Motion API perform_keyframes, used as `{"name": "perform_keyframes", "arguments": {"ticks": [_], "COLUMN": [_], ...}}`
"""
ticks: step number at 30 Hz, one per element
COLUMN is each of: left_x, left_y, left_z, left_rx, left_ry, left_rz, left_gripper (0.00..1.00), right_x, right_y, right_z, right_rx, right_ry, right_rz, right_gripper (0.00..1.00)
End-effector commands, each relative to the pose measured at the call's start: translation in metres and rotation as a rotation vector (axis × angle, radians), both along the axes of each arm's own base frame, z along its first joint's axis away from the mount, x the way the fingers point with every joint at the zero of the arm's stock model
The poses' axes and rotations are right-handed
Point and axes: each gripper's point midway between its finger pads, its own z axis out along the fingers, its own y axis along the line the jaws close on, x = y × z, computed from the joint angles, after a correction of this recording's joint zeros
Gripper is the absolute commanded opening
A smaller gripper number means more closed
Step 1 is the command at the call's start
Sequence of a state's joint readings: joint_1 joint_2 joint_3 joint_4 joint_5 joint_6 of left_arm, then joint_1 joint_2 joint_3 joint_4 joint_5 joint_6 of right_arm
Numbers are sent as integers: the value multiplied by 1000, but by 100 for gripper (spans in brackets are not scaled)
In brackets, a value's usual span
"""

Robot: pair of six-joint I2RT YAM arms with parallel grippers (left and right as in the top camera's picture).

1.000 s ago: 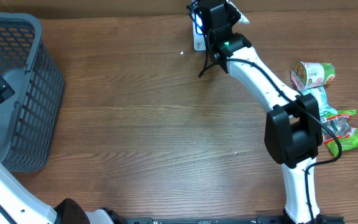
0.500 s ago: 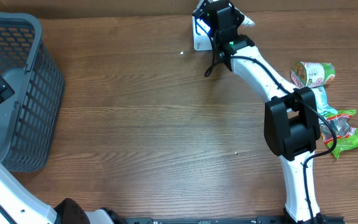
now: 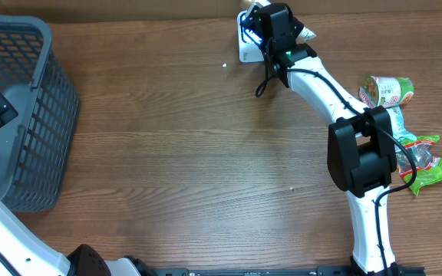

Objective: Scan the item barcode
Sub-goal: 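Lift the tube upright and hold its barcode at the scanner, then carry the tube right and release it on the scanned items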

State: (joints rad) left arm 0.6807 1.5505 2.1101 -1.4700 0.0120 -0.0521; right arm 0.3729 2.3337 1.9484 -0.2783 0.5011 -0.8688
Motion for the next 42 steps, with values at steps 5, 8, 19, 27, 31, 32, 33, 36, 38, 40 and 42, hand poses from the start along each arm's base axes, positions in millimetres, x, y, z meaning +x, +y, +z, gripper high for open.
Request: {"name": "perform_keyframes", "arguments": {"ticks": [5, 8, 19, 27, 31, 32, 33, 36, 38, 40, 42], "left_x": [0, 0, 0, 0, 0, 0, 0, 0, 0, 0, 0], "left_y": [-1, -1, -1, -1, -1, -1, -1, -1, -1, -1, -1], "left_z": [7, 7, 7, 7, 7, 7, 7, 7, 7, 7, 7], "left_rx": [8, 8, 8, 8, 8, 8, 8, 8, 8, 8, 8], "left_ry": [-22, -22, -22, -22, -22, -22, -22, -22, -22, -22, -22], "left_rz": [3, 3, 3, 3, 3, 3, 3, 3, 3, 3, 3], "left_gripper": [100, 100, 100, 100, 100, 100, 100, 100, 100, 100, 100], "right_x": [2, -1, -11, -62, -107, -119, -131, -157, -171, -186, -200], "right_y": [-3, -4, -1, 8, -6, -10, -17, -43, -67, -98, -129], "right_z": [13, 9, 19, 101, 139, 145, 152, 160, 160, 155, 146], "right_rx": [15, 6, 96, 526, 865, 951, 1023, 1168, 1240, 1313, 1369], "right_ry": [-31, -9, 9, 48, 142, 187, 223, 310, 345, 358, 363], "right_rz": [-13, -12, -36, -106, -247, -279, -313, -433, -544, -722, -909], "right_gripper": [4, 4, 4, 4, 4, 4, 4, 4, 4, 4, 4]}}
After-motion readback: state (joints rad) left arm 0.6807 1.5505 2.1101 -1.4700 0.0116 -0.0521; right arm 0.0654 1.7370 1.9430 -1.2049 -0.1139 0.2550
